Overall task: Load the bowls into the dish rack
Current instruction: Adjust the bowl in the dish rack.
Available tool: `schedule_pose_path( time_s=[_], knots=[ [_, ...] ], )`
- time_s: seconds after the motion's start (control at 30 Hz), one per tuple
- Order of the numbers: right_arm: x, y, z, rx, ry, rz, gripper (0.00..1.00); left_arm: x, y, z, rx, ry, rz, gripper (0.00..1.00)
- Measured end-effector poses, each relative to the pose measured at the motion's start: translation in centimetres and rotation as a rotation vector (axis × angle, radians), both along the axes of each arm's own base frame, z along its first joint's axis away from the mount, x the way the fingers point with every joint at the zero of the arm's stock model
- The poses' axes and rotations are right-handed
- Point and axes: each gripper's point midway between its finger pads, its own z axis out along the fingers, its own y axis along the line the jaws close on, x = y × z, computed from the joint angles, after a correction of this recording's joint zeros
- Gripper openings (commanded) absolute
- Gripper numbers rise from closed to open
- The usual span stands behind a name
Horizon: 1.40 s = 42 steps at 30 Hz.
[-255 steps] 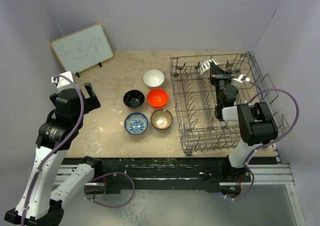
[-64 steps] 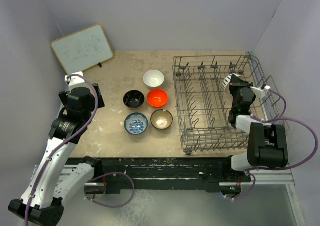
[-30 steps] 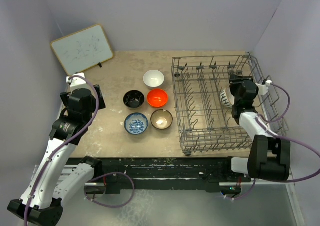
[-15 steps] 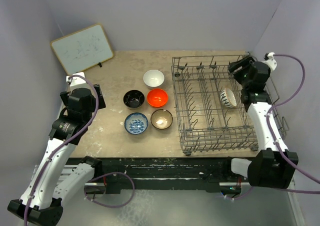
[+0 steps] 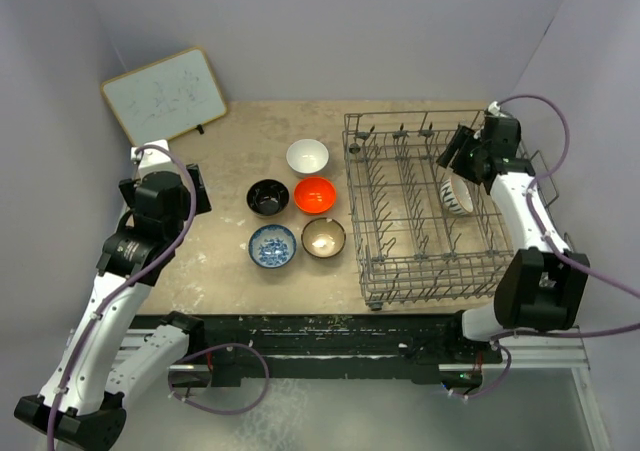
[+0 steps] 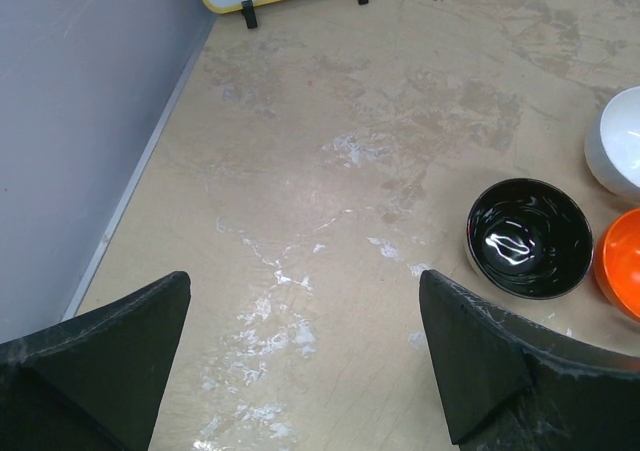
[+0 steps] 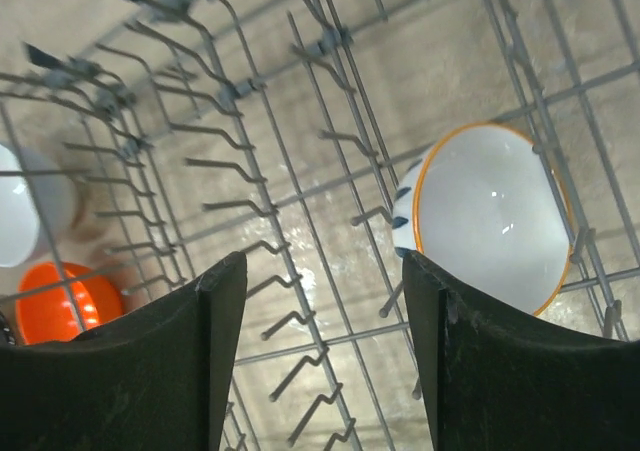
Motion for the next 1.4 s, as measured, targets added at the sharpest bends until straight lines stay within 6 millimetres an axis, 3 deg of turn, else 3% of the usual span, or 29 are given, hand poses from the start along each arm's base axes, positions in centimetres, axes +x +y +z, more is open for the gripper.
schedule_pose_path(
  time_s=[0.2, 0.37, 0.4, 0.43, 0.57, 0.73, 0.93, 1.0, 1.13, 1.23, 1.4],
  knots=[
    [-0.9, 0.0, -4.5, 0.003, 0.118, 0.001, 0.53, 0.1, 0.0, -0.1, 0.003, 0.007, 0.0, 0.99],
    [-1.5, -0.8, -5.9, -0.027, 0.154, -0.029, 0.5, 0.3, -0.1, -0.4, 0.006, 0.019, 0.0, 0.99],
    [-1.5, -1.0, -6.2, -0.035, 0.157, -0.037, 0.46, 0.4, -0.1, -0.5, 0.007, 0.022, 0.0, 0.99],
    [-1.5, -1.1, -6.4, -0.039, 0.161, -0.041, 0.35, 0.4, -0.1, -0.6, 0.008, 0.025, 0.0, 0.99],
    [-1.4, -1.6, -7.4, -0.061, 0.174, -0.058, 0.33, 0.5, -0.2, -0.7, 0.01, 0.032, 0.0, 0.99],
    [-1.2, -1.7, -7.9, -0.064, 0.169, -0.06, 0.37, 0.6, -0.2, -0.8, 0.012, 0.036, 0.0, 0.99],
    [-0.6, -1.6, -9.5, -0.059, 0.191, -0.052, 0.34, 0.7, -0.2, -1.0, 0.015, 0.044, 0.001, 0.99],
    [-0.3, -1.6, -9.7, -0.058, 0.189, -0.052, 0.26, 0.7, -0.2, -0.9, 0.015, 0.044, 0.001, 0.99],
    [0.1, -1.8, -9.4, -0.068, 0.17, -0.046, 0.0, 0.7, -0.2, -0.7, 0.014, 0.04, 0.003, 0.99],
    [0.7, -1.7, -9.0, -0.065, 0.141, -0.044, 0.0, 0.6, -0.1, -0.5, 0.014, 0.037, 0.003, 0.99],
    [-0.7, -1.5, -8.5, -0.049, 0.171, -0.052, 0.0, 0.3, 0.0, -0.2, 0.011, 0.029, 0.003, 0.99]
  ],
)
